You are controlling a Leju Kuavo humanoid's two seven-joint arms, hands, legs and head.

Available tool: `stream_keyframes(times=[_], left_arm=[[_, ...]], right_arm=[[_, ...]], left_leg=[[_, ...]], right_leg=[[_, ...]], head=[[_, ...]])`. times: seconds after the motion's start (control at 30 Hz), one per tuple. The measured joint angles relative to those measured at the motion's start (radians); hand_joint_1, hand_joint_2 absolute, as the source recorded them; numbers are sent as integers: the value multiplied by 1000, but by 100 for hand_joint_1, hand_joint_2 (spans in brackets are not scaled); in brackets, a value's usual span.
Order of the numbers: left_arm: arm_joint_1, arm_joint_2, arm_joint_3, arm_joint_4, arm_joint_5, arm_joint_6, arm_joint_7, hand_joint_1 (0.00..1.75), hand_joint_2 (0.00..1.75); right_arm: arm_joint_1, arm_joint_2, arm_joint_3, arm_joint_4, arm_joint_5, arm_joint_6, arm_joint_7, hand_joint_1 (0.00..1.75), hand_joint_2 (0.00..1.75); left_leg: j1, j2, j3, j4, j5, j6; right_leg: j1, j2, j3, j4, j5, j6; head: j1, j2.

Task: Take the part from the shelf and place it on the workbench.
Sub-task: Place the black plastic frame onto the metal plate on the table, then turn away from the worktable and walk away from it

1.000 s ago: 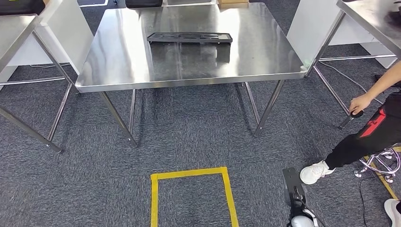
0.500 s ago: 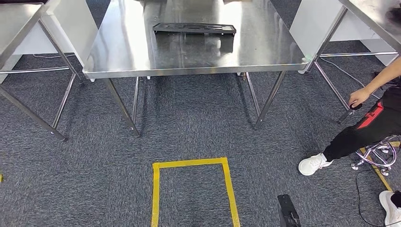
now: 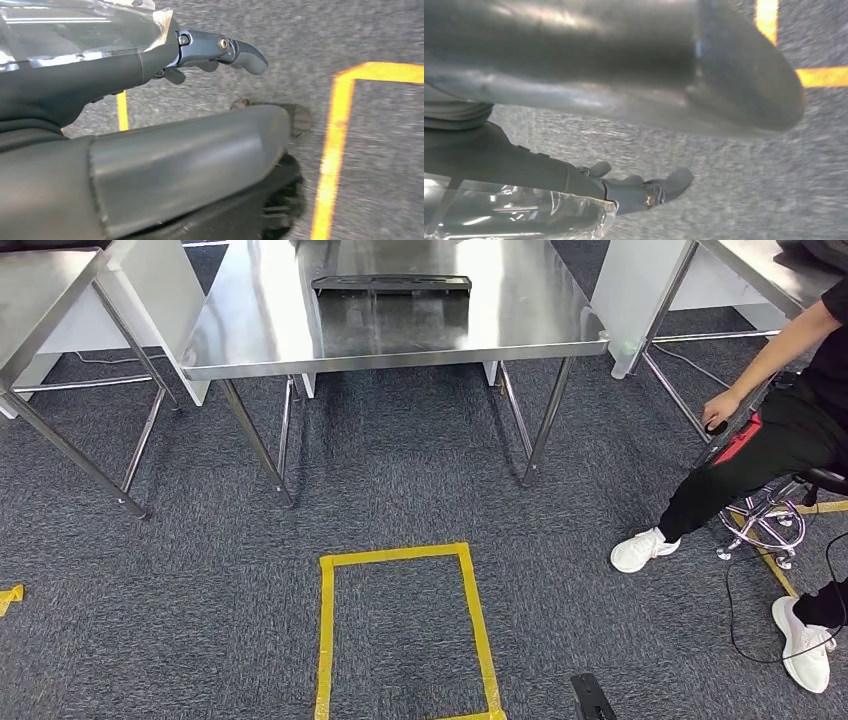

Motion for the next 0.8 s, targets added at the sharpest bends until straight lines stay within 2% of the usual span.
stream_keyframes(times=[0.03,0.07,0.1,0.13,0.17,0.2,0.23,0.27,0.3,0.33,0.4,0.43,0.47,0.53,0.57,0.6,0.63,0.67,0.73,0.77,0.8], left_arm=[[1,-1,0,0,1,1,0,0,0],[0,-2,0,0,1,1,-1,0,0],[0,-2,0,1,1,1,-2,0,0],[-1,-3,0,1,1,2,-4,0,0],[-1,-3,0,1,1,2,-5,0,0],[-2,-3,0,1,0,1,-7,0,0],[-3,-2,0,1,-1,0,-9,0,0],[-6,-2,0,1,-2,-2,-12,0,0],[-9,-1,-1,1,-5,-5,-14,0,0],[-11,-1,-3,1,-7,-8,-17,0,0],[-13,0,-8,2,-11,-10,-20,0,0],[-13,0,-9,3,-11,-11,-20,0,0],[-13,1,-9,4,-11,-11,-21,0,0],[-13,1,-10,5,-11,-11,-21,0,0],[-13,1,-10,5,-11,-11,-21,0,0],[-12,1,-11,6,-10,-10,-21,0,0],[-12,0,-12,7,-10,-10,-21,0,0],[-12,0,-12,8,-8,-9,-21,0,0],[-12,0,-13,9,-2,-6,-21,0,0],[-12,0,-13,9,1,-4,-21,0,0],[-12,1,-13,9,4,-3,-21,0,0]], right_arm=[[0,1,0,0,0,0,0,0,0],[0,1,0,1,1,0,1,0,0],[0,2,0,1,1,0,2,0,0],[0,2,0,2,1,0,3,0,0],[0,2,0,3,1,-1,5,0,0],[0,2,0,4,0,-1,7,0,0],[0,2,0,4,0,-2,8,0,0],[0,3,0,5,0,-3,8,0,0],[-1,5,0,5,1,-4,8,0,0],[-1,6,0,5,2,-4,9,0,0],[0,8,1,5,6,-5,10,0,0],[1,8,1,6,8,-5,11,0,0],[2,9,2,6,10,-6,11,0,0],[4,9,3,7,11,-6,12,0,0],[4,9,4,7,12,-6,12,0,0],[5,8,4,7,12,-6,12,0,0],[5,8,5,7,13,-6,12,0,0],[6,8,5,7,15,-6,12,0,0],[4,8,6,7,18,-6,12,0,0],[4,8,7,7,20,-6,11,0,0],[3,8,9,7,23,-6,10,0,0]], left_leg=[[0,-1,-11,66,-60,-2],[0,-3,-19,134,-99,-4],[0,-4,-19,187,-109,-5],[1,-5,-7,211,-96,-5],[1,-5,24,200,-69,-4],[1,-6,69,155,-44,-2],[1,-7,130,84,-37,2],[0,-9,187,6,-48,5],[-2,-10,226,-54,-65,9],[-6,-11,247,-92,-80,14],[-9,-8,240,-110,-73,29],[-9,-6,234,-113,-62,38],[-8,-4,224,-116,-50,45],[-8,-1,198,-116,-28,53],[-8,1,186,-115,-19,54],[-9,2,175,-114,-11,53],[-8,3,165,-113,-3,51],[-8,4,156,-111,3,48],[-7,5,146,-104,11,40],[-8,5,143,-100,14,35],[-9,5,141,-96,17,30]], right_leg=[[3,-1,-17,1,15,-6],[6,-2,-34,4,29,-9],[9,-3,-51,8,42,-8],[10,-3,-70,14,53,-6],[11,-3,-90,22,63,-4],[11,-3,-109,31,71,0],[11,-2,-125,41,76,3],[13,-2,-137,51,80,8],[15,-2,-144,57,86,14],[16,-3,-148,59,92,21],[15,-3,-155,60,106,36],[14,-2,-164,70,100,39],[14,-1,-180,99,80,38],[13,2,-227,213,6,31],[13,2,-247,279,-29,31],[12,2,-256,326,-51,34],[11,2,-242,333,-59,42],[8,2,-204,294,-50,51],[4,2,-94,137,-18,68],[5,4,-54,71,-5,67],[7,5,-35,34,1,62]], head=[[0,0],[-1,0],[0,0],[-1,0],[-1,0],[-1,0],[-1,0],[-1,0],[0,0],[0,0],[0,0],[1,0],[3,0],[7,0],[8,0],[8,0],[8,0],[8,0],[8,0],[8,0],[7,0]])
